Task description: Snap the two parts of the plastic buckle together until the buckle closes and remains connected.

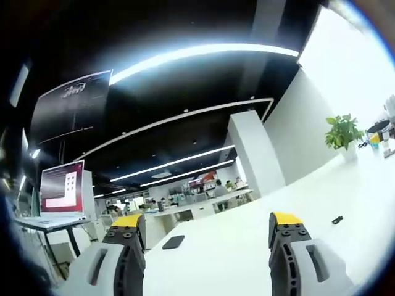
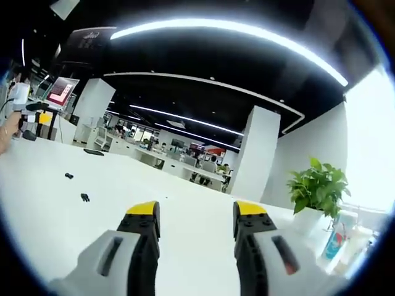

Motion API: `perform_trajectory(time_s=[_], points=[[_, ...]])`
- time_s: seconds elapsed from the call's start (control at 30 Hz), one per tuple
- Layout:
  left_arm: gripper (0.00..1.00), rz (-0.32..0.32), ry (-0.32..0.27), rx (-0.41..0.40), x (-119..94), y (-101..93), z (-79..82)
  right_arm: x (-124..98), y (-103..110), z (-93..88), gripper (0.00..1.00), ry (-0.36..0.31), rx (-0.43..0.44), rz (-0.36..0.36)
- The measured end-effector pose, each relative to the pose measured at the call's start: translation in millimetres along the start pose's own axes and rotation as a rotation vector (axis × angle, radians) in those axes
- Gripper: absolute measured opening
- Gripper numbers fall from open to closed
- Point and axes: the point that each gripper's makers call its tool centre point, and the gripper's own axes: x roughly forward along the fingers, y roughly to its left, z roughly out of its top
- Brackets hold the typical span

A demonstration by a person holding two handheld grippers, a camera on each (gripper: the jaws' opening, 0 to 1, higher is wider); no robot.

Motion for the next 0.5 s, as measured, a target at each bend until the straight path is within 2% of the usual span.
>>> perform_trajectory(time_s=[0.13, 0.5], points=[[0.83, 0.011, 0.000, 0.020, 0.1, 1.2, 0.3, -0.1, -0.1, -0.9, 0.48, 0.008, -0.008, -0.002], [0.83, 0.024, 0.009, 0.013, -1.5, 3.6, -1.0, -2.4, -2.6, 0.8, 0.48, -0.001, -0.006, -0.012]])
